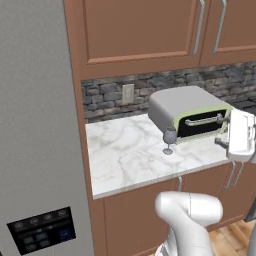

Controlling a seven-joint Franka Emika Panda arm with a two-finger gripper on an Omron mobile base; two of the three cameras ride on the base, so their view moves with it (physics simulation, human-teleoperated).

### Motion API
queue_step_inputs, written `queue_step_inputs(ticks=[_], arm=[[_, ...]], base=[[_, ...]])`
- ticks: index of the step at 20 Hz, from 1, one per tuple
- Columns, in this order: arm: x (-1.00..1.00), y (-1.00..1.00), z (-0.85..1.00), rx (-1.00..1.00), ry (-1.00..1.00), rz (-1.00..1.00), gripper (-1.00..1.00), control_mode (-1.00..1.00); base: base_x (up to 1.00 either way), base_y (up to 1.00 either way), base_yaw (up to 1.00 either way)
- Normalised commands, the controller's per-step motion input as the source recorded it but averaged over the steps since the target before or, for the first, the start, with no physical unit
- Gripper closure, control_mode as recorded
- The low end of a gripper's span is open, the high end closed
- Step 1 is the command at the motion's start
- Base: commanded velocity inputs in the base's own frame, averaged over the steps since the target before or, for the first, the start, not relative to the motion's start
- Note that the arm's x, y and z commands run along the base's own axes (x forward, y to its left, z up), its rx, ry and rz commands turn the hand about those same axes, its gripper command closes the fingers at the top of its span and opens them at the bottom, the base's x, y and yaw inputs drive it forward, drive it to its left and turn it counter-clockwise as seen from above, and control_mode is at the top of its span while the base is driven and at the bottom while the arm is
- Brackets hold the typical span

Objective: Retrieve the wine glasses from the counter and place one next to each plate.

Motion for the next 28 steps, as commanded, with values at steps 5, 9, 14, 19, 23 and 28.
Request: queue_step_inputs(ticks=[5,9,14,19,23,28], arm=[[0.06,0.00,-0.25,0.01,0.01,0.00,-1.00,-1.00],[0.10,0.00,-0.40,0.04,0.06,0.00,-1.00,-1.00],[0.10,0.00,-0.30,0.07,0.06,0.00,-1.00,-1.00],[0.19,-0.02,-0.26,0.09,0.01,0.00,-1.00,-1.00],[0.16,-0.03,-0.24,0.00,0.02,0.00,-1.00,-1.00],[0.19,-0.20,-0.19,0.00,0.07,0.00,-1.00,-1.00]], base=[[0.00,0.00,0.00],[0.00,0.00,0.00],[0.00,0.00,0.00],[0.00,0.00,0.00],[0.00,0.00,0.00],[0.00,0.00,0.00]])
